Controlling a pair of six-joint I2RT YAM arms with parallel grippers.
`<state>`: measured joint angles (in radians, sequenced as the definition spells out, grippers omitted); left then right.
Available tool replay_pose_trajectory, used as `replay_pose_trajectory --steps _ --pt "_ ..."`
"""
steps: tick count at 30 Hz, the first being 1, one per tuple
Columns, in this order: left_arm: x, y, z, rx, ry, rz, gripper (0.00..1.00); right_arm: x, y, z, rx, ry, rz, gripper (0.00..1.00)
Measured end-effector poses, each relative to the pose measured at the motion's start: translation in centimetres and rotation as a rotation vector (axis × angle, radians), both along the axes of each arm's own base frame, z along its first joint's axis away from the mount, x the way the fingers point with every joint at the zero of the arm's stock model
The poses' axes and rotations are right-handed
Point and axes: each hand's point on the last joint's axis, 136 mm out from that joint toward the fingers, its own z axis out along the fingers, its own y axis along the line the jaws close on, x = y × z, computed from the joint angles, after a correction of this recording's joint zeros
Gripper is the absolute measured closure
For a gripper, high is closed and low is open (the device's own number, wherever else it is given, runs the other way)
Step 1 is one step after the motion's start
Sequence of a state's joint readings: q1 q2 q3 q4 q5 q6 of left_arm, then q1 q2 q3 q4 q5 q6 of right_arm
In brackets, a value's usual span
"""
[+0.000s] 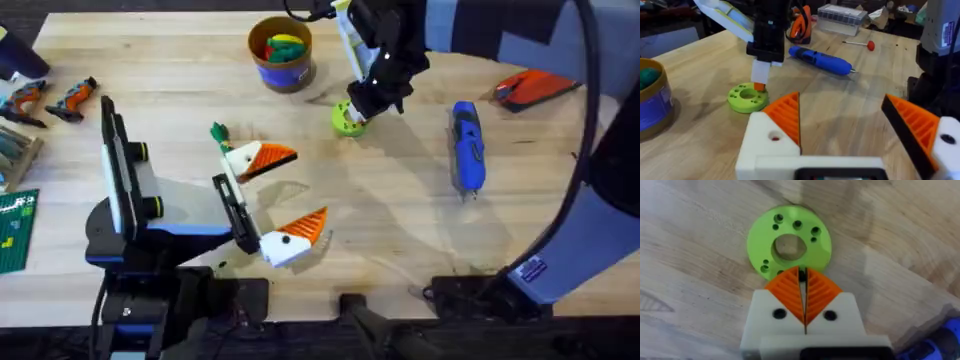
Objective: Pick up the gripper from the table and insert it into the empty holder that is missing its gripper. Then pick up a screw, insert it into the mounting hole, and use the screwdriver to tighten it. Finally, clean up the table by picking up the vegetable and placing it into the bucket.
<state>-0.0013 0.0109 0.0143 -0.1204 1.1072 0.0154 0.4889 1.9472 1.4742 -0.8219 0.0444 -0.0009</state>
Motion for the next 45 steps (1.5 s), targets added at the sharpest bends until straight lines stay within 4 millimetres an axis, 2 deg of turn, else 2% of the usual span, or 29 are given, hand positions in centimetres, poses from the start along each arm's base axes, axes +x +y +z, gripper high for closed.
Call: replay_pose_trajectory --steps 10,15,18,19,21,30,34,35,45 --pt "0.0 0.0 0.0 0.0 0.0 0.0 0.015 -0.2 -0.1 0.0 -0.005 0.009 0.0 0.994" --pt "0.0 0.0 0.0 0.0 0.0 0.0 0.015 -0.4 -0.2 1.1 -0.015 0.028 0.0 0.994" --pt "0.0 0.0 0.0 0.0 0.0 0.0 0.015 0.0 0.0 2.6 -0.011 0.02 0.0 0.994" --pt "0.0 0.0 0.0 0.0 0.0 0.0 0.015 0.7 0.4 4.5 0.002 -0.004 0.0 0.994" --pt "0.0 0.0 0.0 0.0 0.0 0.0 0.015 1.0 0.5 5.9 0.009 -0.018 0.0 0.994" --pt "0.0 0.0 0.0 0.0 0.0 0.0 0.016 1.5 1.1 11.4 0.032 -0.061 0.007 0.994" --pt "0.0 0.0 0.0 0.0 0.0 -0.001 0.015 1.5 2.2 13.7 0.054 -0.1 0.029 0.995" --pt "0.0 0.0 0.0 0.0 0.0 0.0 0.015 1.3 3.2 15.2 0.071 -0.127 0.053 0.995" --pt "0.0 0.0 0.0 0.0 0.0 0.0 0.016 -0.9 6.6 18.3 0.103 -0.168 0.149 0.995"
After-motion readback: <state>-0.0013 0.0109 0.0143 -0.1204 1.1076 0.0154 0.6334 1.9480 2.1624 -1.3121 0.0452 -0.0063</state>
